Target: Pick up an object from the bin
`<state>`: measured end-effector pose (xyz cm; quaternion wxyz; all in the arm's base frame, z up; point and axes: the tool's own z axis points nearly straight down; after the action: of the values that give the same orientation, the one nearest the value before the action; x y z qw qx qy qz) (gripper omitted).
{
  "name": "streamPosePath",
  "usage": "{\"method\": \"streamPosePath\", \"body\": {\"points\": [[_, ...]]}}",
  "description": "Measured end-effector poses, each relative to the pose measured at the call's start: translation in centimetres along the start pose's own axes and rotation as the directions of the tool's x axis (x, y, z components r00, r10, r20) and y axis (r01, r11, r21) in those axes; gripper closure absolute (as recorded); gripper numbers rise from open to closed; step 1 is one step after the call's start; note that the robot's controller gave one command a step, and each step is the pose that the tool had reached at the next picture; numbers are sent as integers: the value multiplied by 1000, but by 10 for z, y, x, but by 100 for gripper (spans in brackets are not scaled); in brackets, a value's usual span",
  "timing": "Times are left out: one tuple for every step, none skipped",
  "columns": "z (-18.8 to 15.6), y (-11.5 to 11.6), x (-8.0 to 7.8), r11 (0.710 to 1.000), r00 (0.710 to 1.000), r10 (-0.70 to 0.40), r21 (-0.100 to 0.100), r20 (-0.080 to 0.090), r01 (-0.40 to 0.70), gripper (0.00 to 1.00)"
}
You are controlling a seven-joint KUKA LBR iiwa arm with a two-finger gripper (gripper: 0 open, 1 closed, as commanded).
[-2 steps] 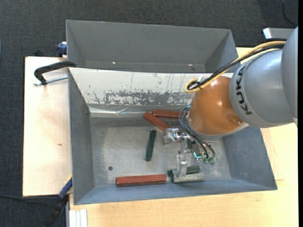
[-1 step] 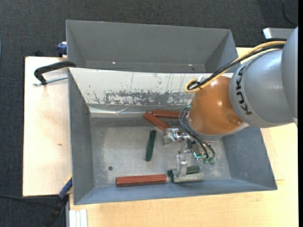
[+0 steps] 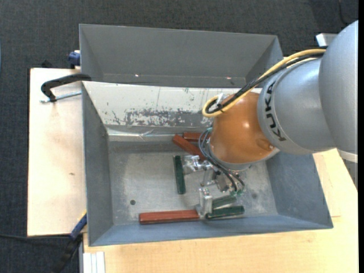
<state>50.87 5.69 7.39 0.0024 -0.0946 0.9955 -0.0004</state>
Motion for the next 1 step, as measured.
{"method": "streamPosePath", "body": {"points": [[-3,16,-24,984,984,-177,-5,1,177,0]]}}
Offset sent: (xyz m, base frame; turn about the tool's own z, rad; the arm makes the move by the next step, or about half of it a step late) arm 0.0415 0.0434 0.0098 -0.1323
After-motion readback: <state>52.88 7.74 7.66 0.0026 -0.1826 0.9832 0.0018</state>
